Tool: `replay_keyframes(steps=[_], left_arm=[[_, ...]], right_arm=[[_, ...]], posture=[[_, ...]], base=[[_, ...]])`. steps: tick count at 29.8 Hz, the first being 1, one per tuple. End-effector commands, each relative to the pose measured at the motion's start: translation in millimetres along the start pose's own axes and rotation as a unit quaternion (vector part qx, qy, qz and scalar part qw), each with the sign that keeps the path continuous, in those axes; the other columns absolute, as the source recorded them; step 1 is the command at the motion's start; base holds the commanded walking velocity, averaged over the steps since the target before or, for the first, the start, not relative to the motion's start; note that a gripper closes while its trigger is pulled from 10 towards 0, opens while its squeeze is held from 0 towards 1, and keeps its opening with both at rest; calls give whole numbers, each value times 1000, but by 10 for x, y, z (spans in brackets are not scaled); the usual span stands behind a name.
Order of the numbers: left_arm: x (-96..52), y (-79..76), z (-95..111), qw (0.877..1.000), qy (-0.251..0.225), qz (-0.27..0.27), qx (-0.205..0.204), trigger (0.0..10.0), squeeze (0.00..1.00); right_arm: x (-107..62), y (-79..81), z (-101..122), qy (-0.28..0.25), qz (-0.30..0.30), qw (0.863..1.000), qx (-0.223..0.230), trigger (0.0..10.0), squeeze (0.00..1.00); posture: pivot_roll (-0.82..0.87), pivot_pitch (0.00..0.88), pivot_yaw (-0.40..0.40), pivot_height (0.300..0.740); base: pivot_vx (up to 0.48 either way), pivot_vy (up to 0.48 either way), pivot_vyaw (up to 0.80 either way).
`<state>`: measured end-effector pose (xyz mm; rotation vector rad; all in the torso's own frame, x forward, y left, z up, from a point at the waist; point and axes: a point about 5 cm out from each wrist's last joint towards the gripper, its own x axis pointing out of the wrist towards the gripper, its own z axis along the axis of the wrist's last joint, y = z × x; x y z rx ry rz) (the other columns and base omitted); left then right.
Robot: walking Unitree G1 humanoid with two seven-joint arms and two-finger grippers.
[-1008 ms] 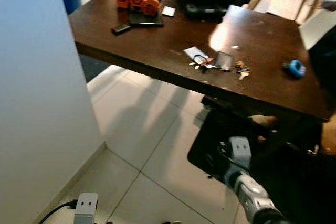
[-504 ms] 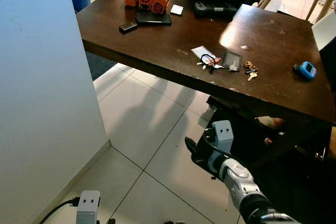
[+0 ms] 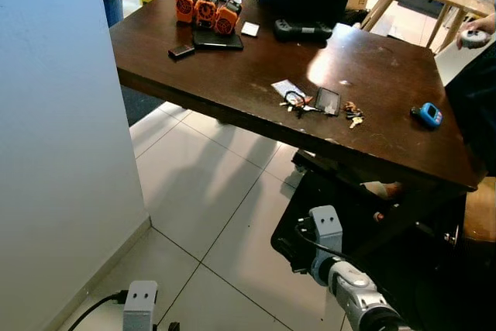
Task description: Hang keys on a hook
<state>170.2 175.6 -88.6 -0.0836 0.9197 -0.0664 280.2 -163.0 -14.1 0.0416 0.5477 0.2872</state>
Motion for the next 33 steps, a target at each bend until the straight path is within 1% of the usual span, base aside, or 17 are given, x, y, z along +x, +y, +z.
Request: replay_keyframes(steps=[1, 4, 7, 14, 16, 21, 30, 33], left_arm=[[-6, -36, -68, 1000, 16, -6, 4, 10000, 0], [-2, -36, -52, 1000, 16, -10, 13, 10000, 0], [-2, -23, -45, 999, 19, -14, 29, 10000, 0], [-5, -16, -47, 999, 20, -15, 32, 10000, 0], [-17, 9, -72, 999, 22, -14, 33, 10000, 0], [-32, 16, -117, 999, 26, -16, 33, 10000, 0], [-34, 12, -117, 999, 22, -16, 34, 10000, 0], [-25, 3, -70, 999, 9, -21, 32, 10000, 0]], right_arm=[[-23, -29, -65, 15, -8, 1000, 4, 10000, 0], [-14, -16, -60, 14, -10, 1000, 6, 10000, 0], [-18, -4, -101, 23, -19, 1000, 6, 10000, 0], [-25, -3, -128, 27, -22, 999, 6, 10000, 0], [-40, 4, -178, 34, -25, 999, 3, 10000, 0], [-45, 15, -199, 34, -27, 999, 4, 10000, 0], [-29, 9, -149, 26, -29, 999, 5, 10000, 0], [-9, -6, -62, 7, -29, 999, 13, 10000, 0]], posture=[[43, 0, -69, 740], [43, 0, -57, 740], [48, 0, -52, 740], [49, 0, -52, 740], [55, 0, -46, 740], [53, 0, -40, 740], [56, 0, -36, 740], [63, 0, -35, 740]], base=[[0, 0, 0], [0, 0, 0], [0, 0, 0], [0, 0, 0], [0, 0, 0], [0, 0, 0], [0, 0, 0], [0, 0, 0]])
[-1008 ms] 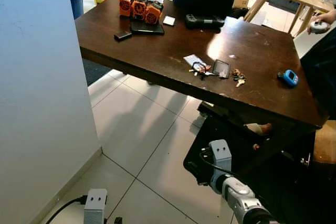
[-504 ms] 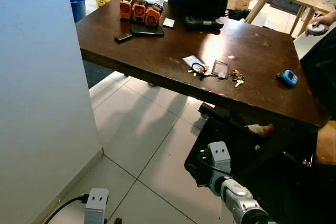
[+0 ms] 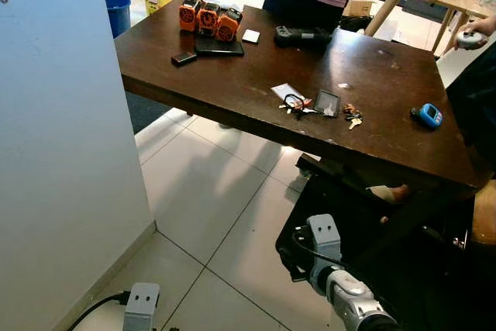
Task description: Hang keys on a hook
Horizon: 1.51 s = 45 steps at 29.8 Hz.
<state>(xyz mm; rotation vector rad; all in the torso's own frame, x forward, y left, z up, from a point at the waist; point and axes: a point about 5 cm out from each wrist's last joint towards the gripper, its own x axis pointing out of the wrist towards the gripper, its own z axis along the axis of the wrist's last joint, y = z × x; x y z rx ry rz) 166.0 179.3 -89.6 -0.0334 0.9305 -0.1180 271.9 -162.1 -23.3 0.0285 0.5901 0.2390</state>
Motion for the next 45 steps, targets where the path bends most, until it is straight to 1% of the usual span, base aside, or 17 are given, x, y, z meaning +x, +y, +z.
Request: replay_keyframes(steps=[1, 5, 7, 11, 13, 14, 15, 16, 21, 22, 24, 29, 33, 34, 37, 41, 45], left_arm=[[0, -39, -16, 1000, -2, -13, 0, 10000, 0], [5, -52, 19, 1000, -11, -24, 4, 10000, 0], [9, -57, 65, 999, -25, -32, 4, 10000, 0], [9, -52, 86, 999, -32, -34, 3, 10000, 0], [7, -39, 113, 998, -40, -40, 2, 10000, 0], [7, -39, 113, 998, -40, -40, 2, 10000, 0], [2, -19, 155, 997, -51, -53, 3, 10000, 0], [0, -15, 165, 997, -54, -59, 7, 10000, 0], [-7, -13, 177, 995, -57, -75, 16, 10000, 0], [-13, -9, 181, 995, -61, -82, 15, 10000, 0], [-13, -9, 181, 995, -61, -82, 15, 10000, 0], [-27, -31, 114, 994, -51, -95, 23, 10000, 0], [-31, -37, 91, 994, -47, -97, 25, 10000, 0], [-52, -29, 2, 994, -33, -97, 24, 10000, 0], [-78, -2, -90, 995, -17, -93, 21, 10000, 0], [-88, 15, -119, 996, -12, -91, 19, 10000, 0], [-100, 30, -153, 996, -6, -89, 17, 10000, 0]], right_arm=[[13, -27, 87, -19, -4, 1000, 12, 10000, 0], [30, -36, 189, -41, -1, 999, 19, 10000, 0], [56, -57, 398, -83, 7, 996, 29, 10000, 0], [66, -71, 545, -112, 15, 993, 34, 10000, 0], [65, -98, 773, -157, 31, 986, 41, 10000, 0], [65, -98, 773, -157, 31, 986, 41, 10000, 0], [30, -176, 1072, -213, 38, 976, 38, 10000, 0], [8, -216, 1180, -232, 36, 971, 36, 10000, 0], [-57, -324, 1404, -274, 26, 961, 39, 10000, 0], [-128, -404, 1593, -309, 20, 950, 33, 10000, 0], [-128, -404, 1593, -309, 20, 950, 33, 10000, 0], [-265, -525, 1887, -363, 4, 931, 35, 10000, 0], [-284, -552, 1917, -368, -2, 929, 38, 10000, 0], [-349, -639, 1981, -384, -10, 922, 53, 10000, 0], [-411, -719, 2025, -395, -22, 917, 54, 10000, 0], [-430, -722, 2042, -398, -17, 916, 51, 10000, 0], [-431, -656, 2051, -398, 10, 917, 35, 10000, 0]], posture=[[63, 0, -35, 740], [67, 3, -33, 740], [67, 8, -31, 740], [68, 14, -26, 740], [72, 20, -25, 740], [72, 20, -25, 740], [73, 23, -24, 740], [74, 26, -24, 740], [75, 30, -25, 740], [75, 35, -24, 740], [75, 35, -24, 740], [73, 40, -24, 740], [73, 40, -24, 740], [70, 41, -21, 740], [70, 40, -19, 740], [69, 41, -16, 740], [69, 41, -15, 740]], base=[[0, 0, 0], [0, 0, 0], [285, 0, 0], [294, 0, 0], [321, 0, 0], [330, 0, 0], [341, 0, 0], [345, 0, 0], [352, 0, 0], [356, 0, 0], [356, 0, 0], [354, 0, -256], [354, 0, -800], [349, 0, -800], [346, 0, -800], [340, 0, -800], [321, 0, -800]])
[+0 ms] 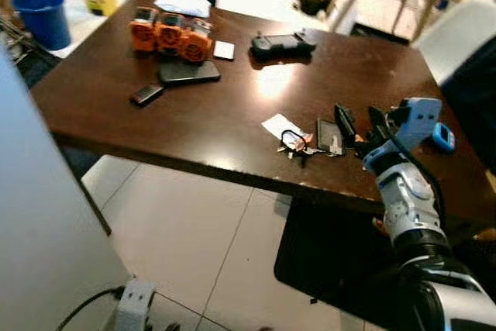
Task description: Hang keys on a hook
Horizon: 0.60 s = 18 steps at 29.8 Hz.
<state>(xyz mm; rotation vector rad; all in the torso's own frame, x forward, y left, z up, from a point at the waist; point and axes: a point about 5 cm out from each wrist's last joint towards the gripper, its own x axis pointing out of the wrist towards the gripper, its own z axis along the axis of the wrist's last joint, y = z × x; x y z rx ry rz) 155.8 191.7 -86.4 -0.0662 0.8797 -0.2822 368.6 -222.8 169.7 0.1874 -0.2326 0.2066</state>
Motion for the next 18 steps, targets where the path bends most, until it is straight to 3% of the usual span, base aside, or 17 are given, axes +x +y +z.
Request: replay_keyframes(steps=[1, 3, 6, 14, 18], left_arm=[[3, -83, -98, 1000, 18, -12, -8, 10000, 0], [-1, -82, -108, 1000, 19, -12, -8, 10000, 0], [-9, -86, -132, 1000, 23, -13, -9, 10000, 0], [-14, -86, -146, 1000, 26, -14, -9, 10000, 0], [-18, -70, -162, 999, 29, -2, -28, 10000, 0]], right_arm=[[-59, 10, -58, 15, 18, 1000, 0, 10000, 0], [-63, 57, -86, 22, 34, 999, -1, 10000, 0], [-99, 175, -208, 52, 67, 996, -10, 10000, 0], [-149, 269, -392, 100, 88, 991, -12, 10000, 0], [-211, 404, -552, 146, 132, 980, -17, 10000, 0]], posture=[[68, 41, -14, 740], [68, 41, -14, 740], [67, 44, -11, 740], [59, 48, -5, 740], [60, 49, -4, 740]], base=[[311, 0, -800], [307, 0, -800], [282, 0, 0], [263, 0, 0], [0, 0, 0]])
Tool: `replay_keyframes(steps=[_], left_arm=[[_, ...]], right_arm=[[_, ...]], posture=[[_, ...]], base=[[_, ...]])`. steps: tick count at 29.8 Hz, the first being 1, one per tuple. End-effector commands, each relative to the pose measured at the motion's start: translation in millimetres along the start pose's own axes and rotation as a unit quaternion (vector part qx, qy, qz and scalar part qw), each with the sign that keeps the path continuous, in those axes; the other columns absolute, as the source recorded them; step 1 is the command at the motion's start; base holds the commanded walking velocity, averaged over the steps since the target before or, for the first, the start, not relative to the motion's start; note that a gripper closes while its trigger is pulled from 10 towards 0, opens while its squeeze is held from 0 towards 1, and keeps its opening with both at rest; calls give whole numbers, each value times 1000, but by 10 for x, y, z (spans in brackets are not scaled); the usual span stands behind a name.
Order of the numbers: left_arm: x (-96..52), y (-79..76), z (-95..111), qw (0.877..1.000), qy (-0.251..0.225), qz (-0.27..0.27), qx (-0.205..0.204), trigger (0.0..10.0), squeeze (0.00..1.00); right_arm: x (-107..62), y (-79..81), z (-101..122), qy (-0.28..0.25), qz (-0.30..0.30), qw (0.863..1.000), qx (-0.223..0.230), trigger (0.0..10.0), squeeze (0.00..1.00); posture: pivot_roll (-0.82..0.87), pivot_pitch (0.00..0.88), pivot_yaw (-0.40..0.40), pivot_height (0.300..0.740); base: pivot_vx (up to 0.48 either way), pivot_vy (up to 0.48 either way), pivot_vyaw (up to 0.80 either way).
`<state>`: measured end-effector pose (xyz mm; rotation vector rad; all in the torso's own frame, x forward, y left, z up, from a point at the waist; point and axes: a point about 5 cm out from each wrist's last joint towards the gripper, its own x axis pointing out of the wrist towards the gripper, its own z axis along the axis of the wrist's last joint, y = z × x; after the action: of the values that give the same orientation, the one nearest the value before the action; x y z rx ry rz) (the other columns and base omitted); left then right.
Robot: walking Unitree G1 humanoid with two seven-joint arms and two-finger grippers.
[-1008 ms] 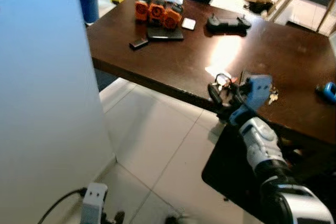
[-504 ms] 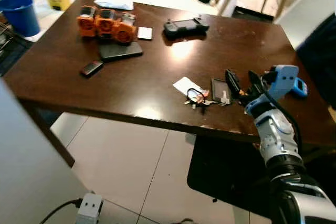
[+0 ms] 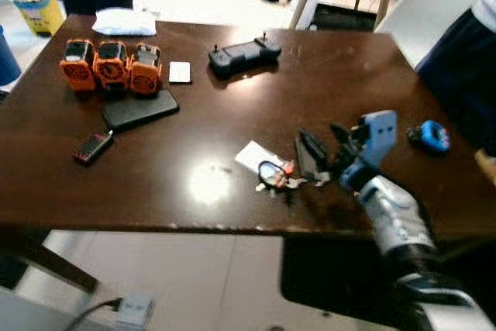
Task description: Hang keys on a hook
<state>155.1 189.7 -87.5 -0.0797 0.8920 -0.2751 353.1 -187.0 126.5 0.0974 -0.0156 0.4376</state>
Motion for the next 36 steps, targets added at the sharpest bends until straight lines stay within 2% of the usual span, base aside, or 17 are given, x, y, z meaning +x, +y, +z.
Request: replay_keyframes(steps=[1, 2, 4, 7, 11, 17, 21, 23, 27, 31, 33, 36], left_arm=[[-26, -47, -155, 999, 26, -1, -21, 10000, 0], [-26, -47, -155, 999, 26, -1, -21, 10000, 0], [-26, -51, -158, 999, 26, -3, -21, 10000, 0], [-29, -57, -171, 999, 29, -7, -22, 10000, 0], [-38, -63, -202, 999, 36, -10, -21, 10000, 0], [-53, -71, -249, 999, 45, -13, -19, 10000, 0], [-55, -75, -257, 999, 46, -14, -20, 10000, 0], [-56, -78, -261, 999, 47, -15, -21, 10000, 0], [-54, -83, -260, 999, 46, -17, -21, 10000, 0], [-47, -90, -248, 999, 45, -18, -20, 10000, 0], [-36, -100, -227, 999, 41, -21, -19, 10000, 0], [-32, -104, -218, 999, 38, -21, -20, 10000, 0]], right_arm=[[15, 144, -163, 48, 41, 998, 1, 10000, 0], [15, 144, -163, 48, 41, 998, 1, 10000, 0], [-16, 208, -271, 81, 65, 995, -4, 10000, 0], [-70, 258, -342, 107, 94, 990, 13, 10000, 0], [-122, 246, -329, 118, 118, 986, 20, 10000, 0], [-256, 202, -280, 151, 163, 975, 1, 10000, 0], [-317, 130, -239, 168, 164, 972, -12, 10000, 0], [-346, 2, -217, 197, 131, 971, -24, 10000, 0], [-351, -91, -193, 215, 96, 971, -29, 10000, 0], [-307, -81, -135, 210, 87, 973, -31, 10000, 0], [-267, -3, -84, 196, 102, 975, -30, 10000, 0], [-260, 33, -70, 191, 111, 975, -29, 10000, 0]], posture=[[61, 51, -6, 740], [61, 51, -6, 740], [61, 51, -6, 740], [60, 55, -4, 740], [56, 58, -1, 740], [55, 60, -1, 740], [55, 61, -1, 740], [51, 62, 1, 740], [50, 62, 1, 740], [49, 61, 1, 740], [53, 66, 0, 740], [53, 66, 0, 740]], base=[[0, 0, 0], [0, 0, 0], [0, 0, 0], [0, 0, 0], [0, 0, 0], [0, 0, 0], [0, 0, 0], [0, 0, 0], [0, 0, 0], [0, 0, 0], [0, 0, 0], [0, 0, 0]])
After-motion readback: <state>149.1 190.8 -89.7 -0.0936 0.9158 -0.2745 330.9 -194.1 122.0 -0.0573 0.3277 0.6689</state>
